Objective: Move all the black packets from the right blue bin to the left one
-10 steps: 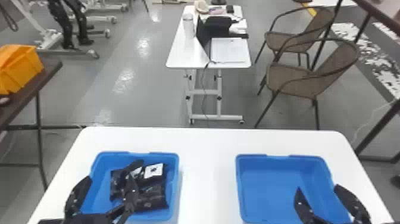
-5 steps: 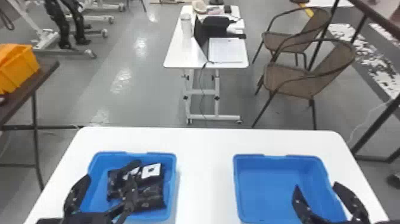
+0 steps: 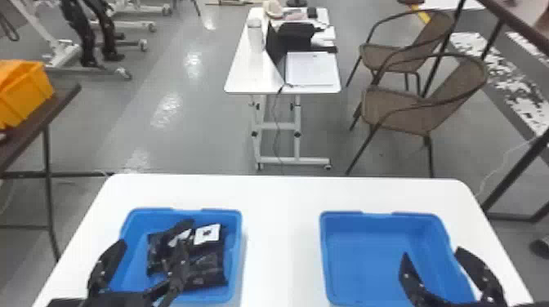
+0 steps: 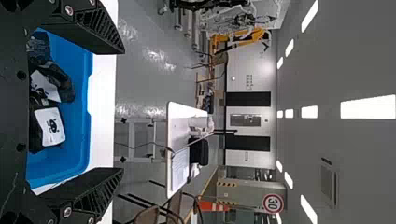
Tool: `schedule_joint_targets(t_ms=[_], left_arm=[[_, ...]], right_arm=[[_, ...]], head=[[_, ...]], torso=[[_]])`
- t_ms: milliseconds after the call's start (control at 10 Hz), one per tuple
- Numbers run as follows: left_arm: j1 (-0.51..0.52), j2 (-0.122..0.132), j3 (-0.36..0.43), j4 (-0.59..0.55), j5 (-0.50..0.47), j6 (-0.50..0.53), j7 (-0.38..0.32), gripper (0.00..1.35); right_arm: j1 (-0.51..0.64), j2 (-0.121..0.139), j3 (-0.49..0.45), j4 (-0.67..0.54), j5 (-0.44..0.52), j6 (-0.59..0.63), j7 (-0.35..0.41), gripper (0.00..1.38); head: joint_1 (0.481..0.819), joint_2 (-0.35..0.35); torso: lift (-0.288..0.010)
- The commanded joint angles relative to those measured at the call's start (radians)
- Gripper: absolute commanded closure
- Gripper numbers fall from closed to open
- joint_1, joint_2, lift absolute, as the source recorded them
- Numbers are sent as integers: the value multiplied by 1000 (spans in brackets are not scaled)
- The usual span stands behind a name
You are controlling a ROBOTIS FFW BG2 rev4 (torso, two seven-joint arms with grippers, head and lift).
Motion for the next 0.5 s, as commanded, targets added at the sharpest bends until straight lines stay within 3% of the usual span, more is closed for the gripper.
schedule_joint_targets(t_ms=[0,400], left_arm=[[2,9,-4,0,9,1,0,133],[-9,9,-1,0,4,2,0,133]], right_arm=[[-4,4,0,8,-7,-9,1,214],[-10,4,0,16,-22,-9,1,214]], head=[[695,45],[695,43]], torso=[[0],[0]])
